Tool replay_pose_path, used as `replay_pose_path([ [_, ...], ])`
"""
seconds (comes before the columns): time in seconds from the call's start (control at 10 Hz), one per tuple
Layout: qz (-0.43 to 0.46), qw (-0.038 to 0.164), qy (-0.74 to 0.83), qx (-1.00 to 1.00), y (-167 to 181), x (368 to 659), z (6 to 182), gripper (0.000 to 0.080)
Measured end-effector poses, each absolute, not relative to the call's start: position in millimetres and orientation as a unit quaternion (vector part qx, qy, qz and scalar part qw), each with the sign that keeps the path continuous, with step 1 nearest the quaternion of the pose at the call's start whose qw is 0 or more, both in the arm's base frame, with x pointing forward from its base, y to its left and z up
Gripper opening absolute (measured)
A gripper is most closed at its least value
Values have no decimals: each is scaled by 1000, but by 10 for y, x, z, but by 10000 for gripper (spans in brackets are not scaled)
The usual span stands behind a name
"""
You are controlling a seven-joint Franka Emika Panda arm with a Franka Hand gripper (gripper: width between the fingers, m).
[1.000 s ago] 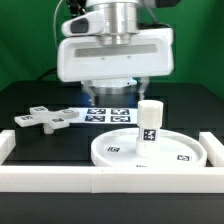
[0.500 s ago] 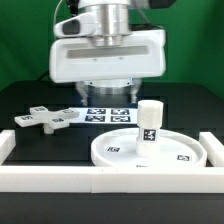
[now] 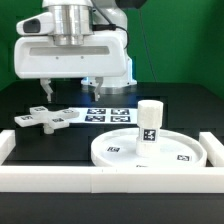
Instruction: Assemble round table
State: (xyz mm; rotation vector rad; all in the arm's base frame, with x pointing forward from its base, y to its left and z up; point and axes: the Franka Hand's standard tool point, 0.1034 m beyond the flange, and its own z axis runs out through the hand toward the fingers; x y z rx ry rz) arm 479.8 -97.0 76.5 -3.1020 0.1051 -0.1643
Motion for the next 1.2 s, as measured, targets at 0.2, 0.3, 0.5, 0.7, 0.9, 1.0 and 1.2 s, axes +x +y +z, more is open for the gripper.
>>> replay_pose_path([
  [0.2,-53,17,35,-998,-985,4794,763,648],
  [0.3,-51,17,41,-998,-1036,4760,750,648],
  [0.5,-31,16,84,-996,-1299,4589,704,648],
  [0.7,-18,19,93,-995,-1442,4506,682,648],
  [0.9,-18,18,88,-996,-1446,4500,663,648],
  [1.0,-18,18,88,-996,-1446,4499,662,648],
  [1.2,-13,17,73,-997,-1507,4449,607,648],
])
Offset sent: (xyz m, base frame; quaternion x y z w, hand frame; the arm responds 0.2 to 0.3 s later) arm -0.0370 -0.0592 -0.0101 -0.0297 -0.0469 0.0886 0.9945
